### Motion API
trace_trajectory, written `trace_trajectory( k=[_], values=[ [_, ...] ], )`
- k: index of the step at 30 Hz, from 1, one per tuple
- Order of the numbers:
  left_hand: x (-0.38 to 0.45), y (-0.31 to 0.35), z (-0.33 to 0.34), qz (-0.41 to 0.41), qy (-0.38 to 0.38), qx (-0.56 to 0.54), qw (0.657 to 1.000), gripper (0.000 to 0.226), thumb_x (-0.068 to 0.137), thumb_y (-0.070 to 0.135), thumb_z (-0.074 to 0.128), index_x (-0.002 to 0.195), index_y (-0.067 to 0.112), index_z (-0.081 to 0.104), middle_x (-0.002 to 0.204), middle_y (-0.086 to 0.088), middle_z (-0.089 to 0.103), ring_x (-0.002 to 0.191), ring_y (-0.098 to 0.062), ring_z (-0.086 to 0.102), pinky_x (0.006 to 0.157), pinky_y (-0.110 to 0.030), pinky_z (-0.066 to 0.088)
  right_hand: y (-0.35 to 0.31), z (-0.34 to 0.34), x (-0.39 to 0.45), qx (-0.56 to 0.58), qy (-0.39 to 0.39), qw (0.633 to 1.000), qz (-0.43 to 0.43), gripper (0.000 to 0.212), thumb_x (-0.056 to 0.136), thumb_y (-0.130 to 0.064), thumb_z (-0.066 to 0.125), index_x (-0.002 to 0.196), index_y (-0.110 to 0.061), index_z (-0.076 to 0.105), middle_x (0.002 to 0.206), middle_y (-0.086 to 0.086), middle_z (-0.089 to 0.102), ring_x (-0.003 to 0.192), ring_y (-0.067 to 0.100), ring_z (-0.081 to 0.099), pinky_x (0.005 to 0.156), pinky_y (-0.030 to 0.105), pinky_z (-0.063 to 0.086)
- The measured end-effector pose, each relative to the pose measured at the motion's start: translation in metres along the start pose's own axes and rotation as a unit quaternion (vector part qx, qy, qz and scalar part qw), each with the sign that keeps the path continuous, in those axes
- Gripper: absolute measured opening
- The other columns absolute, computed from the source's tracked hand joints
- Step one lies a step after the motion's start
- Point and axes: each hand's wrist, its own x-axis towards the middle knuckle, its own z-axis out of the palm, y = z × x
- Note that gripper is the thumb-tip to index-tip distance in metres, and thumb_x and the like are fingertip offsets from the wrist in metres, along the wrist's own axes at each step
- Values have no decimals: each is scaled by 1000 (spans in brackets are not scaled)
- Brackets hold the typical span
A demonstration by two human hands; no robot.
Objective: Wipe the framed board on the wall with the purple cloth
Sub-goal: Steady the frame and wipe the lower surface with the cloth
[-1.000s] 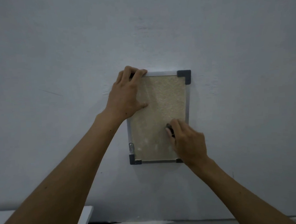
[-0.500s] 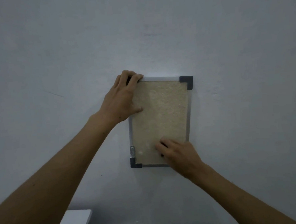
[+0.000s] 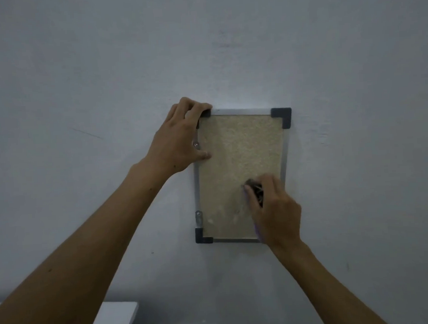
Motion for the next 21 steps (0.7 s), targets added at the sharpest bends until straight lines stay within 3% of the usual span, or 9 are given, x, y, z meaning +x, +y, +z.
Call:
trace_trajectory(
  k=[2, 4, 8, 13, 15, 18, 21],
  values=[
    [0, 2, 0, -4, -1, 1, 1000, 98, 58, 34, 93, 141, 20, 42, 131, -2, 40, 120, -18, 41, 91, -42, 54, -10, 4, -5, -3, 25, 999, 46, 24, 99, -36, 62, 100, -12, 59, 90, 4, 61, 60, 21, 60, 43, 32, 51],
    [1, 2, 0, -7, -5, 5, 1000, 97, 58, 34, 92, 140, 20, 42, 131, -2, 40, 120, -18, 40, 90, -43, 54, -26, 10, -15, 9, 3, 1000, 22, 22, 98, -33, 63, 98, -12, 60, 87, 3, 61, 59, 18, 58, 43, 33, 52],
    [1, 4, -1, -7, -5, 11, 1000, 97, 58, 34, 92, 139, 19, 42, 130, -3, 39, 120, -19, 40, 92, -43, 54, -33, 11, -20, 26, -33, 999, -20, 20, 93, -33, 69, 94, -14, 63, 82, -1, 63, 57, 11, 54, 46, 20, 42],
    [1, 7, 0, -11, -1, 17, 1000, 95, 59, 30, 92, 139, 18, 43, 130, -5, 40, 120, -20, 41, 90, -41, 54, -31, 10, -19, 43, 53, 984, 162, 26, 94, -36, 68, 91, -14, 54, 76, 1, 60, 55, 18, 57, 47, 19, 33],
    [0, 5, -1, -13, 0, 20, 1000, 95, 59, 31, 92, 139, 18, 43, 130, -5, 40, 120, -20, 41, 90, -42, 55, -49, 18, -20, 48, 48, 986, 149, 24, 93, -33, 69, 91, -13, 56, 74, 1, 59, 54, 15, 55, 46, 14, 31],
    [-1, 7, -2, -10, 0, 24, 1000, 95, 59, 32, 92, 138, 18, 43, 129, -4, 40, 120, -20, 41, 88, -43, 56, -68, 25, -22, 32, -9, 998, 61, 23, 92, -33, 71, 97, -11, 64, 79, 2, 64, 57, 13, 58, 45, 21, 47],
    [-1, 9, -2, -12, 2, 25, 1000, 95, 58, 32, 92, 138, 19, 43, 129, -4, 40, 120, -19, 41, 87, -43, 56, -58, 23, -23, 35, -1, 995, 89, 25, 94, -36, 68, 98, -12, 63, 81, 2, 64, 60, 14, 59, 47, 20, 44]
  ],
)
